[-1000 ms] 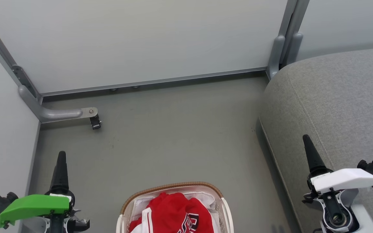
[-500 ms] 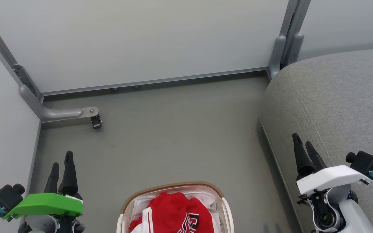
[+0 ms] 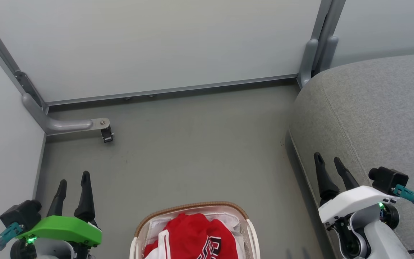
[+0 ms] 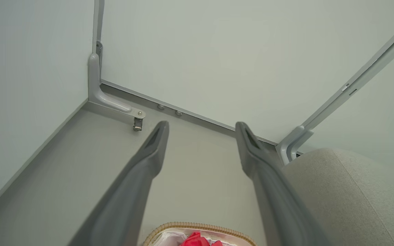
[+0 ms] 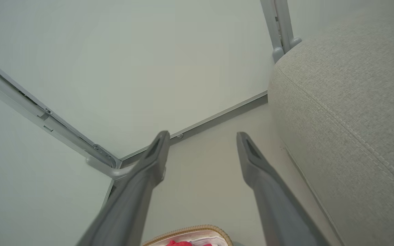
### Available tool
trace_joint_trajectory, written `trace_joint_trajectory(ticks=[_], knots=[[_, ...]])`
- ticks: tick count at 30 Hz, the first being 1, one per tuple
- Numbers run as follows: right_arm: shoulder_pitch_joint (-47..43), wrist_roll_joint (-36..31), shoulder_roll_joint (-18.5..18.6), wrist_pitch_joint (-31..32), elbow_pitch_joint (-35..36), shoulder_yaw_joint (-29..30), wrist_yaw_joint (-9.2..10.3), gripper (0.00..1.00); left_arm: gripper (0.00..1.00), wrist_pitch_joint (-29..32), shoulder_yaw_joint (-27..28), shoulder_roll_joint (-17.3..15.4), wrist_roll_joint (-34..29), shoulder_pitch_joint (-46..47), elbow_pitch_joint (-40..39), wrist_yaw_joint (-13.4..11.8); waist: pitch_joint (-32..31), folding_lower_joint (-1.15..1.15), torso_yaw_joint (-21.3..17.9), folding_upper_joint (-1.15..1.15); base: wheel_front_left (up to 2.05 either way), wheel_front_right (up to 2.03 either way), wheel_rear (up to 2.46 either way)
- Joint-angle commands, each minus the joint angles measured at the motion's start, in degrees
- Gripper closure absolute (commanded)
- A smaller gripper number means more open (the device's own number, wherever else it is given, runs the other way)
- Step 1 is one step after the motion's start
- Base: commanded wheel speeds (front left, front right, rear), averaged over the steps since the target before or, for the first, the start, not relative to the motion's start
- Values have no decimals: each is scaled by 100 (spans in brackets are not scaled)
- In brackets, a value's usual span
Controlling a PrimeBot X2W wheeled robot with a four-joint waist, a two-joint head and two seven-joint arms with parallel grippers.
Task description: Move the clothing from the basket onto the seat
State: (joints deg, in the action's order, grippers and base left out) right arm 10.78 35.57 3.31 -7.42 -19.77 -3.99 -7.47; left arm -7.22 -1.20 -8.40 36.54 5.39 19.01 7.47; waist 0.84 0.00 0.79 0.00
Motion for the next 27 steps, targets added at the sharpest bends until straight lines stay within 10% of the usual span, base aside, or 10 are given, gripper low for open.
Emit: trace_joint_trajectory(ticks=[1, 27], knots=[[132, -209, 31, -54, 5, -30, -2, 0, 0, -68, 26, -51, -236, 102, -43, 2, 1, 0, 2, 0, 0, 0, 0], [93, -1959, -7, -416, -377, -99, -2, 0, 0, -425, -8, 36, -1630, -103, -68, 2, -36, 0, 53, 0, 0, 0, 0]])
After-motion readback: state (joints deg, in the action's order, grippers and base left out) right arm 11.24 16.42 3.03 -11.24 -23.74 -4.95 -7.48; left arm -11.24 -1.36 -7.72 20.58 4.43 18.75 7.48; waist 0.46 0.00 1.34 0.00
